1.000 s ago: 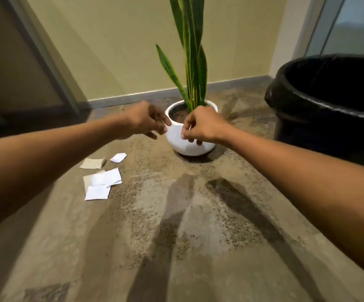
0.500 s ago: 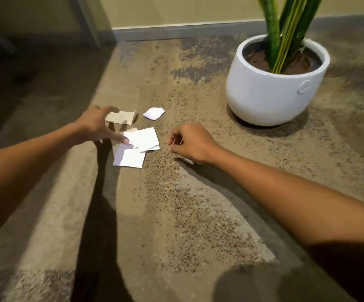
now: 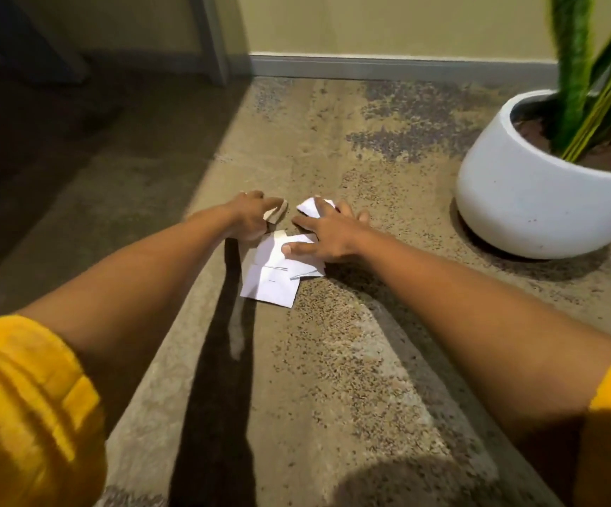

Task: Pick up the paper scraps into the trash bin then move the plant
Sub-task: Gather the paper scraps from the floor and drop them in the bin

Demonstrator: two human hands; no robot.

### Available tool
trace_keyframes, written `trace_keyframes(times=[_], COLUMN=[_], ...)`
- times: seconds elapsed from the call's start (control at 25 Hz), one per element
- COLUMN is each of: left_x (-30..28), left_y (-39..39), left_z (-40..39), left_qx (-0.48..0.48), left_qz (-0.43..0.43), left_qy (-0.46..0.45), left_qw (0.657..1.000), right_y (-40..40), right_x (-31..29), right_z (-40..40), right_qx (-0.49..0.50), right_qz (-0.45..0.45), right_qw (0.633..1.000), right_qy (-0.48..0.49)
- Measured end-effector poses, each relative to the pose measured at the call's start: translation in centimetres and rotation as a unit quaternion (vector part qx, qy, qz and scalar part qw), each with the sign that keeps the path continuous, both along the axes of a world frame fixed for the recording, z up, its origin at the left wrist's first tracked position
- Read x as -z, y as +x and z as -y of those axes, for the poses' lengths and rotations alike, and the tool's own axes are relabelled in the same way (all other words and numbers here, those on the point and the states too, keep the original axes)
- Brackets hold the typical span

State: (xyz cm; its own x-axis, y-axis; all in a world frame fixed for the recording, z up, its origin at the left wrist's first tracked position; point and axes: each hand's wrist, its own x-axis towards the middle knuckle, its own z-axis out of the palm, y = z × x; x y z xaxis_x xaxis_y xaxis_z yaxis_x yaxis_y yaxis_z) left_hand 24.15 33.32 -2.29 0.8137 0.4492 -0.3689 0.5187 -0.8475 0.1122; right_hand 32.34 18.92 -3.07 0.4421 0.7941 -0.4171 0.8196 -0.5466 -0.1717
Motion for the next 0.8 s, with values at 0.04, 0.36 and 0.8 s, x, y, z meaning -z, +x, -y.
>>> trace_keyframes(times=[0.04,0.36,0.8], left_x=[0.3,-0.9,-0.9], left_y=[0.0,-1.3,-3.6], left_z=[-0.1,-0.1,0.2], left_qx=[0.001,0.017,-0.181], left_qz=[-0.007,0.155,0.117], left_qy=[0.015,0.115,-0.257], left_qw=[1.0,0.981,0.942], right_y=[0.0,-0.7,-1.8], right_x=[0.3,-0.3,-2.3], right_z=[0.1,0.6,0.6], right_qx=[-0.007,0.054,-0.009], right_qz=[0.014,0.05,-0.054], right_qw=[1.0,0.972,0.998], right_qy=[-0.008,0.223,0.025])
